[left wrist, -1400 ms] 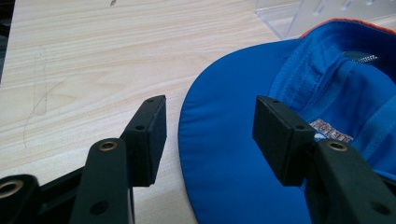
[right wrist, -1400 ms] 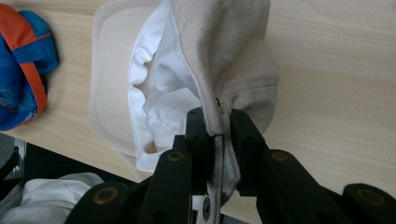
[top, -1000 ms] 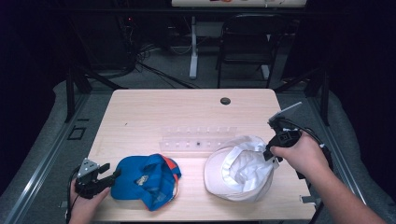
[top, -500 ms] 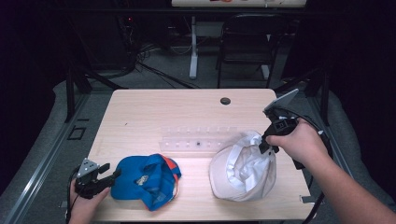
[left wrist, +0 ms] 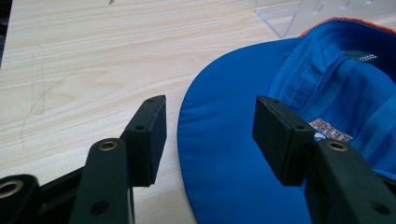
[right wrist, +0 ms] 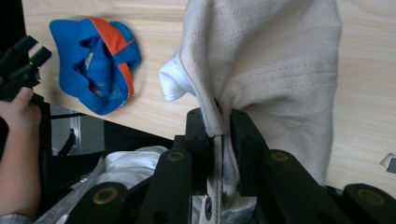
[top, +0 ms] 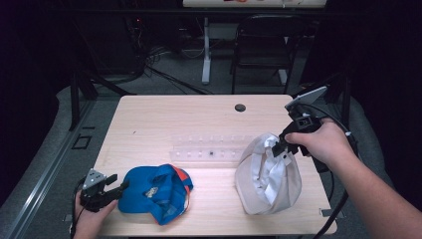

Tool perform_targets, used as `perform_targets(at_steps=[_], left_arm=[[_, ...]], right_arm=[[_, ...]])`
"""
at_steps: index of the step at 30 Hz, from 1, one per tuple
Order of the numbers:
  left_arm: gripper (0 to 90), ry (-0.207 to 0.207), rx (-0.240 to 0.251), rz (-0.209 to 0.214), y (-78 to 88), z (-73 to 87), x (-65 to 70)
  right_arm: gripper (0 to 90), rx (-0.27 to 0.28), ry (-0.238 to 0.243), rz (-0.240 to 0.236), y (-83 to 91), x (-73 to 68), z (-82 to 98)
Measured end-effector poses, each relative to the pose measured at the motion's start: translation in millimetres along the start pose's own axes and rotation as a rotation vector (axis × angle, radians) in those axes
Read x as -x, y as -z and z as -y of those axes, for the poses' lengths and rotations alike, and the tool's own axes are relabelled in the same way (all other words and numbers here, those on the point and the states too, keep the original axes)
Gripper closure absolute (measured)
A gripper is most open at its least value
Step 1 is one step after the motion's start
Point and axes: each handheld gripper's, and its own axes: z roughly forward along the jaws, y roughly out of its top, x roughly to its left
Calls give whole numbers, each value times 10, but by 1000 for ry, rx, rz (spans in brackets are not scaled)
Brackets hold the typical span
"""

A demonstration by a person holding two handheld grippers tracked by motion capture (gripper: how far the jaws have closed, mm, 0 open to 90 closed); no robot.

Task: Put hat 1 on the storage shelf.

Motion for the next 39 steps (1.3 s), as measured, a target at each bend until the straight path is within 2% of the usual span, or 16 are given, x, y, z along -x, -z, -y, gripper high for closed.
perform_targets(at_steps=[5, 7, 9, 10, 12, 13, 14, 15, 16, 17, 18, 21, 22, 25, 28, 39], left_arm=[[451, 0, 1, 1, 4, -2, 2], [450, 0, 1, 2, 5, -1, 1], [450, 0, 1, 2, 4, -1, 1], [451, 0, 1, 1, 4, -1, 1], [450, 0, 1, 1, 3, -1, 1], [450, 0, 0, 1, 3, -2, 1], [451, -1, 0, 1, 2, -2, 1], [450, -1, 0, 1, 2, -2, 1], [451, -1, 0, 1, 1, -3, 2], [451, -1, 0, 1, 1, -3, 2], [451, -1, -1, 0, 1, -2, 2], [450, -1, 0, 0, 2, -2, 1], [451, 2, 3, 1, 5, -2, 2], [450, 0, 3, 0, 9, -2, -1], [450, 3, 4, -1, 8, -2, -1], [450, 1, 2, 0, -2, -2, -2]], right_arm=[[791, 30, -36, -25, 107, 8, -13], [793, 29, -84, -78, 161, 62, -18], [794, 25, -94, -94, 172, 76, -23], [797, 34, -103, -139, 177, 107, -31], [797, 35, -120, -179, 169, 125, -39], [797, 35, -120, -179, 169, 125, -39], [797, 28, -124, -215, 156, 136, -42], [797, 28, -124, -215, 156, 136, -42], [798, 36, -153, -250, 133, 115, -39], [798, 36, -153, -250, 133, 115, -39], [798, 33, -152, -282, 120, 107, -41], [797, 42, -153, -307, 109, 94, -46], [798, 49, -157, -334, 121, 88, -53], [798, 63, -158, -356, 139, 83, -55], [800, 103, -140, -399, 168, 80, -53], [799, 146, -160, -464, 215, 95, -116]])
